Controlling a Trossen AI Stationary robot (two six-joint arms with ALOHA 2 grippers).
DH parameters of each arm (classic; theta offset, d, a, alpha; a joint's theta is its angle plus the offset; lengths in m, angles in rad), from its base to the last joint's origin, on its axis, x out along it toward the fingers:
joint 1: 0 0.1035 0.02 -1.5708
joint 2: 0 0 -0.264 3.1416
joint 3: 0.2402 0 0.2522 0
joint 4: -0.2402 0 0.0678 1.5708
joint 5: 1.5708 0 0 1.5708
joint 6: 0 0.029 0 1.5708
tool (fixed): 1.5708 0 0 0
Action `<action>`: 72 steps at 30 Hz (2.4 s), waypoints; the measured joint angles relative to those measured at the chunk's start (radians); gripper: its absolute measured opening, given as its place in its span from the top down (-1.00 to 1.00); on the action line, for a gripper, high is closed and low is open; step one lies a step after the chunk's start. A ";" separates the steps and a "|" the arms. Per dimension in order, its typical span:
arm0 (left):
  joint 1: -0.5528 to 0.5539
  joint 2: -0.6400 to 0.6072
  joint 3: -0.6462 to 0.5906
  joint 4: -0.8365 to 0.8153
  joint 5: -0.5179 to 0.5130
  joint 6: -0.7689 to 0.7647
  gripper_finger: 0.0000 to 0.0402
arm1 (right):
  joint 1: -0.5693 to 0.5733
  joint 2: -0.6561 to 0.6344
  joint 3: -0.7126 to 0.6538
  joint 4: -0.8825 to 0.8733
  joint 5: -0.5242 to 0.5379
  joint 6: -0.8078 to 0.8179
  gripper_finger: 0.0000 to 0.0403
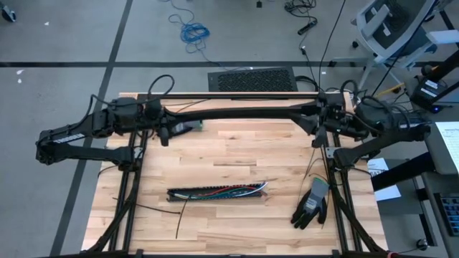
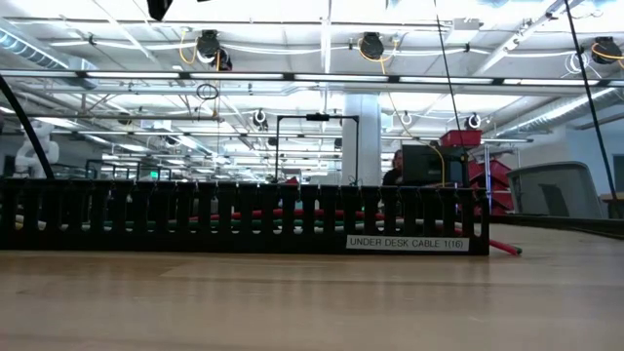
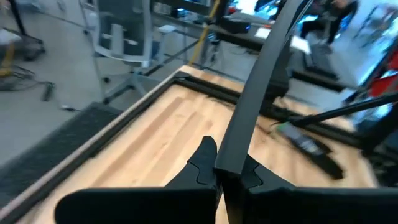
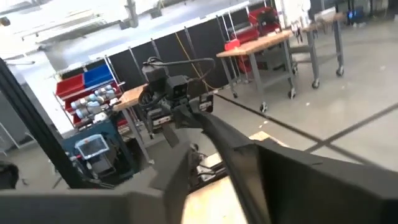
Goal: Ziptie cables
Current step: Close the black cable duct
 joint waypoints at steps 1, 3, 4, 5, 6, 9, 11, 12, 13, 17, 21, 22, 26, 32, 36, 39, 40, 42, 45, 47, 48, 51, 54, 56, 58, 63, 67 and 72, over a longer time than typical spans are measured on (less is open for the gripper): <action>0.000 0.000 0.000 -0.004 -0.014 0.021 0.98 | 0.000 0.000 0.000 -0.003 -0.001 0.019 0.17; 0.000 0.000 0.000 -0.009 -0.035 0.051 0.98 | 0.000 -0.001 0.000 -0.010 -0.006 0.057 0.03; 0.000 0.000 0.000 -0.011 -0.049 0.067 0.98 | 0.000 -0.002 0.000 -0.022 -0.008 0.074 -0.03; 0.000 0.000 0.000 -0.011 -0.060 0.081 0.98 | 0.000 -0.005 0.000 -0.036 -0.008 0.093 -0.09; 0.000 0.000 0.000 -0.011 -0.067 0.094 0.98 | 0.000 -0.008 0.000 -0.056 -0.008 0.116 -0.13; 0.000 0.001 0.000 -0.010 -0.076 0.103 0.98 | 0.000 -0.014 0.000 -0.128 -0.011 0.170 -0.21; 0.000 0.002 0.000 -0.011 -0.080 0.103 0.98 | 0.000 -0.021 0.000 -0.191 -0.027 0.183 -0.24; 0.000 0.002 0.000 -0.011 -0.082 0.103 0.98 | 0.000 -0.025 0.000 -0.225 -0.034 0.194 -0.24; 0.001 0.002 0.000 -0.011 -0.083 0.103 0.98 | 0.001 -0.028 0.001 -0.262 -0.035 0.209 -0.25; 0.001 0.002 0.000 -0.016 -0.107 0.140 0.98 | 0.000 -0.048 0.001 -0.394 -0.053 0.273 -0.25; 0.001 0.003 0.000 -0.014 -0.109 0.167 0.98 | 0.001 -0.074 0.001 -0.438 -0.091 0.315 -0.25; 0.002 0.002 0.000 -0.012 -0.109 0.170 0.98 | 0.001 -0.083 0.001 -0.439 -0.111 0.315 -0.25; 0.003 0.002 -0.001 -0.001 -0.101 0.132 1.00 | 0.003 -0.136 0.001 -0.490 -0.186 0.325 -0.25; 0.003 -0.004 0.002 -0.090 -0.215 0.196 0.99 | 0.001 -0.219 0.001 -0.709 -0.162 0.454 -0.25; -0.035 0.058 0.002 -0.132 -0.285 0.351 0.99 | 0.002 -0.209 0.001 -0.612 -0.112 0.448 -0.25; -0.094 0.134 0.001 -0.160 -0.402 0.504 0.99 | 0.001 -0.177 0.001 -0.434 -0.106 0.376 -0.25; -0.114 0.161 0.001 -0.158 -0.428 0.578 0.99 | 0.001 -0.160 0.001 -0.376 -0.115 0.345 -0.25; -0.156 0.222 0.000 -0.158 -0.484 0.731 0.99 | 0.001 -0.114 0.003 -0.294 -0.153 0.302 -0.25; -0.224 0.309 0.010 -0.154 -0.579 0.944 0.99 | -0.006 -0.024 0.002 -0.264 -0.228 0.249 -0.25; -0.265 0.364 0.016 -0.149 -0.605 1.052 0.99 | -0.014 0.046 0.001 -0.278 -0.247 0.198 -0.25; -0.285 0.390 0.019 -0.151 -0.607 1.092 0.99 | -0.018 0.080 0.000 -0.299 -0.251 0.161 -0.25; -0.346 0.438 0.030 -0.115 -0.611 1.115 0.99 | -0.041 0.179 0.001 -0.346 -0.233 0.034 -0.25; -0.402 0.466 0.030 -0.090 -0.562 1.113 0.99 | -0.082 0.288 0.001 -0.387 -0.242 -0.124 -0.25; -0.434 0.480 0.030 -0.068 -0.515 1.105 1.00 | -0.105 0.353 0.000 -0.395 -0.244 -0.198 -0.25; -0.460 0.491 0.030 -0.031 -0.504 1.105 1.00 | -0.124 0.403 0.000 -0.387 -0.246 -0.261 -0.25; -0.497 0.527 0.030 0.034 -0.505 1.120 1.00 | -0.168 0.493 0.000 -0.345 -0.390 -0.313 -0.25; -0.509 0.559 0.030 0.036 -0.540 1.162 1.00 | -0.187 0.533 0.000 -0.289 -0.441 -0.269 -0.25; -0.512 0.583 0.030 0.061 -0.575 1.195 1.00 | -0.217 0.567 0.002 -0.220 -0.395 -0.339 -0.31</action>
